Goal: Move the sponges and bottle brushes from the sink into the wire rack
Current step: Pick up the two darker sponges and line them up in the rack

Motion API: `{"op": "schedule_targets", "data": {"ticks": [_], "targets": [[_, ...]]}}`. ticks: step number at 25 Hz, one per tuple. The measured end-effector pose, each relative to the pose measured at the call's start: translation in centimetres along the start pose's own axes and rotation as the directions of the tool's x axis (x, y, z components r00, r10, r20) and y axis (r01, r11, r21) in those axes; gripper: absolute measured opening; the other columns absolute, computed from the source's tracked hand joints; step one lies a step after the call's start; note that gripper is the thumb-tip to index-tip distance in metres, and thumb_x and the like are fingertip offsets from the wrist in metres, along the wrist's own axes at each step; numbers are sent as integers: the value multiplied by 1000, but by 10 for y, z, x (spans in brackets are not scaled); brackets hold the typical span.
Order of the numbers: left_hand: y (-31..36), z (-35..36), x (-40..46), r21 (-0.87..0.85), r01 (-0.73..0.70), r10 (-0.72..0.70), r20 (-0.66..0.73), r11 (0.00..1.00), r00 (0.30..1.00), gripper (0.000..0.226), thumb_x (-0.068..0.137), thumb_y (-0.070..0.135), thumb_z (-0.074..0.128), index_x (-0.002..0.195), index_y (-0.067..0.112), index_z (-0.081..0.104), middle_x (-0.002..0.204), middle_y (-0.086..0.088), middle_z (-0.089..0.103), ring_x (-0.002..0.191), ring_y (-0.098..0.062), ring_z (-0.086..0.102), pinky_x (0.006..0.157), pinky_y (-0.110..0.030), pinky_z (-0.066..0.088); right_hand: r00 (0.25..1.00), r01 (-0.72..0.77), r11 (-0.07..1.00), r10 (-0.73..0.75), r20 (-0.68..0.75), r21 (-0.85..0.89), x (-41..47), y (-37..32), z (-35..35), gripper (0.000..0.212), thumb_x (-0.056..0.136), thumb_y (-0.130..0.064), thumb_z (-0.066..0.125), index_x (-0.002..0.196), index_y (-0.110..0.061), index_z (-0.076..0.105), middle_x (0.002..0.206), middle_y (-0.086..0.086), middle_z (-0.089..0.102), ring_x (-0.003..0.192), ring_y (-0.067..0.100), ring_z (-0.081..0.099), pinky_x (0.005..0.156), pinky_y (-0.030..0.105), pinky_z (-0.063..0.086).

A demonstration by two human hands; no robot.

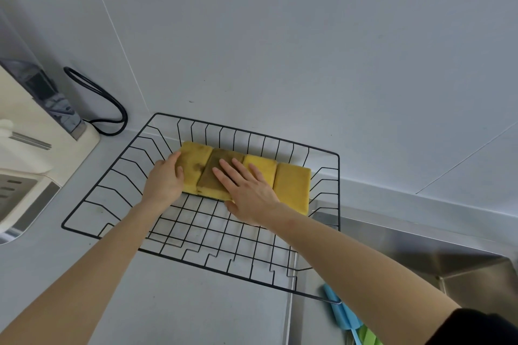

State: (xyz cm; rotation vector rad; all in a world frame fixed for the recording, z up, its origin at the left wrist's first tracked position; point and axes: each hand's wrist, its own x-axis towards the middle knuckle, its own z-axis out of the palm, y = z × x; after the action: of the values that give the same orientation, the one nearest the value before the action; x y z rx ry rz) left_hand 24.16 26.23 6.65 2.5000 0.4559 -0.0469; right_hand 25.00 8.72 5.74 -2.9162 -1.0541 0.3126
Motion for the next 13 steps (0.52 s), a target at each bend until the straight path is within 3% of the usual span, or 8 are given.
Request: {"op": "schedule_targets", "data": {"ticks": [6, 13], "targets": [[24, -18, -13, 132, 11, -22, 76, 991, 997, 57, 91, 32, 41, 143, 17, 23, 139, -22, 39, 122, -41, 43, 99, -49, 43, 999, -40, 999, 41, -21, 14, -33, 10, -22, 72, 93, -35, 45, 150, -21, 2, 161, 2, 1, 148, 19, 1, 120, 43, -2], [77, -40, -49, 147, -150, 135, 111, 978, 985, 55, 90, 35, 43, 141, 17, 29, 147, -12, 38, 133, -31, 38, 107, -45, 36, 983, -166, 984, 170, -69, 68, -96, 33, -66, 72, 93, -31, 49, 150, -20, 6, 160, 4, 5, 148, 21, 4, 120, 38, 4]]}}
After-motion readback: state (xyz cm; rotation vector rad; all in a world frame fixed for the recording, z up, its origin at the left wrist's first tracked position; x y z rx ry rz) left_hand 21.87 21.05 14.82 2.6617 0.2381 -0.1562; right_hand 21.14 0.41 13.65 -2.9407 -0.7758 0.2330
